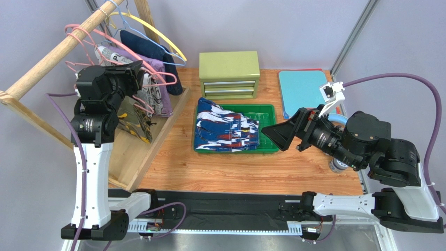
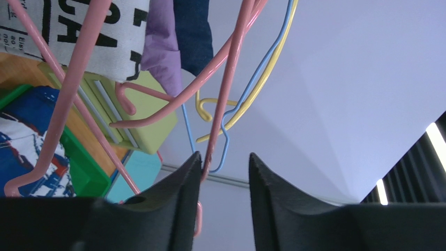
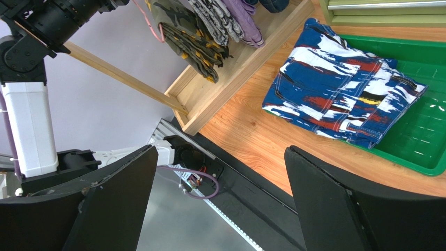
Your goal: Remove the trousers from the hanger
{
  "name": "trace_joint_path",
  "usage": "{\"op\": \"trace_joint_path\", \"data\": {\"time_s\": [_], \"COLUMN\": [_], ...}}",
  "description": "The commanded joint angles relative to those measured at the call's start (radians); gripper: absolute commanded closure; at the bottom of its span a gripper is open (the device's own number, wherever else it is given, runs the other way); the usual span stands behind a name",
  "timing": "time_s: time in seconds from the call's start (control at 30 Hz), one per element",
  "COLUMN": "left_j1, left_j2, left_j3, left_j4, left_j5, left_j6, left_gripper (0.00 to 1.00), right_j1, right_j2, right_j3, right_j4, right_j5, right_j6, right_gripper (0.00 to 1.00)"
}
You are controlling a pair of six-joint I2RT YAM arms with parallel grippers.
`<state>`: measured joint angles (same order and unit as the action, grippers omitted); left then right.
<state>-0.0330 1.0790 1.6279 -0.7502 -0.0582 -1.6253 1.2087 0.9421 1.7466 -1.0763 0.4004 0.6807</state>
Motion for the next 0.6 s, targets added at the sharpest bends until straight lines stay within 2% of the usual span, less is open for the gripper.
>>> {"op": "trace_joint_path", "data": {"time_s": [0.0,0.2,0.4,0.47,0.5,0.53,0.57], "left_j1": [-0.001,-0.001,-0.001,0.001,0.001,0.001,-0.001], "left_j2": [-0.044,-0.073,-0.137,-0.154,-0.169,-0.177,-0.186], "left_j3": [-0.031,-0.016,-0.037,-0.046,-0.049,-0.054,-0.063], "left_j4": [0.058,0.078,0.054,0.04,0.035,0.034,0.019], "left_j5": [0.113,0.217,0.314,0.343,0.381,0.403,0.425], "left_j6": [0.064,0.128,0.157,0.166,0.168,0.173,0.182], "left_gripper": [0.49,0.45,0.33,0.25,0.24,0.17,0.16], "right_j1": [0.002,0.003,0.003,0.005,0.003,0.003,0.005], "right_j2": [-0.003,0.0,0.0,0.001,0.001,0.003,0.004], "right_j3": [-0.032,-0.058,-0.078,-0.085,-0.09,-0.093,-0.096], "right_j4": [0.061,0.079,0.096,0.104,0.105,0.108,0.116], "right_j5": [-0.017,-0.04,-0.052,-0.06,-0.061,-0.064,-0.07], "right_j6": [0.014,0.028,0.043,0.048,0.051,0.054,0.056], "right_gripper": [0.02,0.02,0.02,0.02,0.02,0.02,0.02]}}
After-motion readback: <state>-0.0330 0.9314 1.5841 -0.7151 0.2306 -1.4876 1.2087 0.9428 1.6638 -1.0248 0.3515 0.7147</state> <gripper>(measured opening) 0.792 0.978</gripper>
